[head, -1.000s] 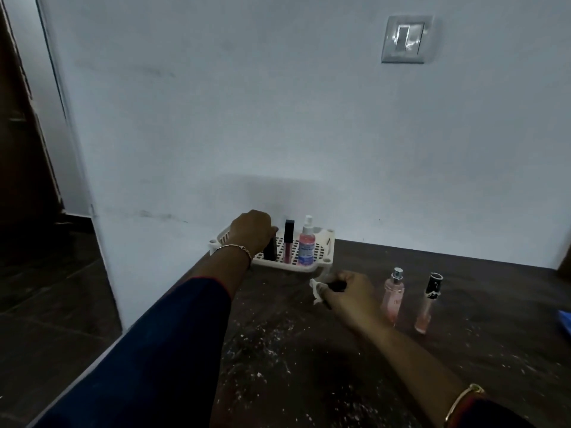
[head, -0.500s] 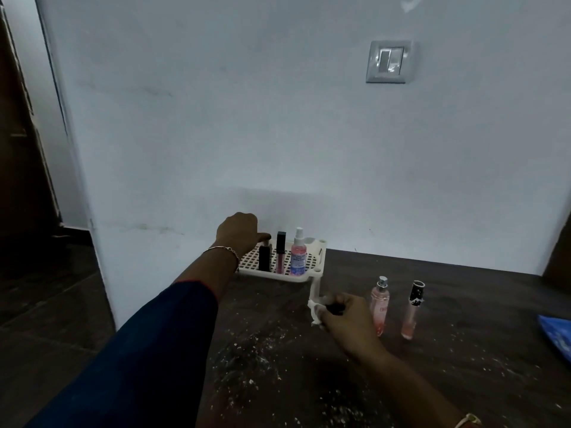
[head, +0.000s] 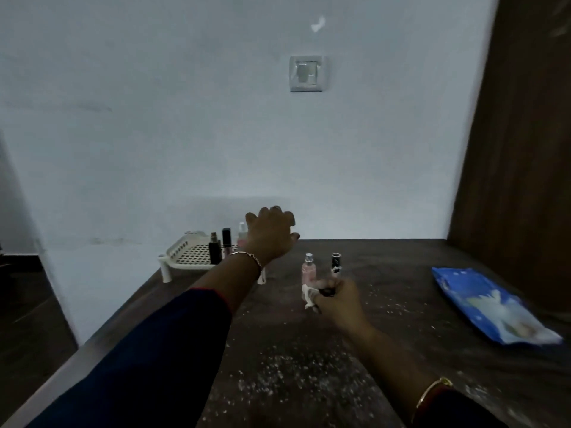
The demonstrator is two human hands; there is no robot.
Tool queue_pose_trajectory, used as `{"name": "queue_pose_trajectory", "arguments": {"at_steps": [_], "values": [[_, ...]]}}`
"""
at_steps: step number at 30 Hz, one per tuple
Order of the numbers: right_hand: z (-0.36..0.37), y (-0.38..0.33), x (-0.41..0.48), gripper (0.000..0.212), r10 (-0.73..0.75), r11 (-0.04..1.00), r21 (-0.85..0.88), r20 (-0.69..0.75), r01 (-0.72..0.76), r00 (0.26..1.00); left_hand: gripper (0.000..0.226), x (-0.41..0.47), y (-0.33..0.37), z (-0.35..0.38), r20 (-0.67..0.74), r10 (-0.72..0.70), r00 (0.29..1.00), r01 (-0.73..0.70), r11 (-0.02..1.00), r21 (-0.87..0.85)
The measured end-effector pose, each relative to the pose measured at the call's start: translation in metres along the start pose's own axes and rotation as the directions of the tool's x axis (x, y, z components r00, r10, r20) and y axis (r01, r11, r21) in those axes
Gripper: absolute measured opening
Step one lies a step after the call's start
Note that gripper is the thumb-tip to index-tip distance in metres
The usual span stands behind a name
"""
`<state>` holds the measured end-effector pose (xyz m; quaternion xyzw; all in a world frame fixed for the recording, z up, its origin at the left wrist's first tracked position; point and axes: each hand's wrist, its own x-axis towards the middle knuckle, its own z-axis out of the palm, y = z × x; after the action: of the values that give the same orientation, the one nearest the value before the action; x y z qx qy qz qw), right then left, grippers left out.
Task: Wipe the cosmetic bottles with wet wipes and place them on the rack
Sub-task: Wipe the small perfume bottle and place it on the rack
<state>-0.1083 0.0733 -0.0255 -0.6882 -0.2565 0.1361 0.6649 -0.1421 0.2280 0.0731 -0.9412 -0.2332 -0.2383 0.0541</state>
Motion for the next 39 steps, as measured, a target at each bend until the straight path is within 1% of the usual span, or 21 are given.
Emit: {"name": "queue_pose_trajectory", "arguments": {"at_steps": [2,4,6,8,10,13,16,19,23,26,28,29,30,33,36,39], "values": [[-0.019,0.000,-0.004,0.003,0.012,1.000,0.021,-0.014,-0.012,1.000,0.034,-0.001,0.026,0.009,0.040,0.076,0.996,-0.075,0.997,-0.022],[-0.035,0.000,-0.006,0.008,0.026,0.999,0.041,-0.025,-0.025,0.999,0.035,0.000,0.047,0.018,0.093,0.134,0.987,-0.134,0.991,-0.006],[-0.049,0.002,-0.005,0.015,0.042,0.997,0.064,-0.050,-0.039,0.998,0.034,0.001,0.060,0.026,0.121,0.149,0.982,-0.153,0.988,0.028],[-0.063,0.007,-0.003,0.017,0.060,0.995,0.084,-0.088,-0.052,0.994,0.029,0.004,0.069,0.032,0.097,0.135,0.986,-0.138,0.990,0.027],[-0.075,0.011,-0.002,0.013,0.084,0.992,0.101,-0.114,-0.073,0.990,0.025,0.008,0.074,0.037,0.072,0.098,0.993,-0.098,0.995,-0.009],[-0.091,0.013,-0.001,0.012,0.114,0.985,0.141,-0.128,-0.096,0.985,0.034,0.014,0.079,0.044,0.112,0.040,0.993,-0.035,0.998,-0.043],[-0.099,0.014,0.001,0.012,0.105,0.985,0.151,-0.133,-0.084,0.986,0.030,0.017,0.079,0.052,0.141,0.043,0.989,-0.033,0.997,-0.070],[-0.102,0.013,0.000,0.011,0.118,0.983,0.156,-0.151,-0.094,0.981,0.023,0.015,0.080,0.056,0.132,0.044,0.990,-0.033,0.996,-0.087],[-0.103,0.004,-0.006,0.014,0.124,0.983,0.156,-0.154,-0.099,0.980,0.018,0.008,0.080,0.047,0.108,0.056,0.993,-0.041,0.990,-0.135],[-0.100,-0.001,-0.012,0.015,0.118,0.981,0.168,-0.138,-0.094,0.983,0.025,-0.004,0.078,0.026,0.068,0.058,0.996,-0.046,0.986,-0.162],[-0.099,-0.005,-0.018,0.009,0.128,0.978,0.180,-0.126,-0.104,0.984,0.029,-0.018,0.075,0.009,0.055,0.065,0.996,-0.054,0.981,-0.184],[-0.098,-0.007,-0.022,0.004,0.134,0.975,0.193,-0.119,-0.110,0.984,0.031,-0.027,0.073,0.000,0.051,0.074,0.996,-0.065,0.984,-0.165],[-0.099,-0.008,-0.025,0.004,0.139,0.972,0.207,-0.115,-0.113,0.984,0.033,-0.036,0.071,-0.007,0.047,0.087,0.995,-0.080,0.988,-0.135],[-0.095,-0.011,-0.039,0.012,0.155,0.961,0.247,-0.103,-0.126,0.983,0.036,-0.068,0.062,-0.026,0.066,0.111,0.992,-0.105,0.991,-0.085],[-0.089,-0.016,-0.054,0.012,0.169,0.953,0.268,-0.076,-0.143,0.983,0.035,-0.098,0.051,-0.036,0.080,0.121,0.989,-0.115,0.991,-0.073],[-0.078,-0.023,-0.065,0.012,0.158,0.950,0.278,-0.035,-0.143,0.987,0.034,-0.122,0.042,-0.039,0.082,0.104,0.991,-0.094,0.988,-0.118]]}}
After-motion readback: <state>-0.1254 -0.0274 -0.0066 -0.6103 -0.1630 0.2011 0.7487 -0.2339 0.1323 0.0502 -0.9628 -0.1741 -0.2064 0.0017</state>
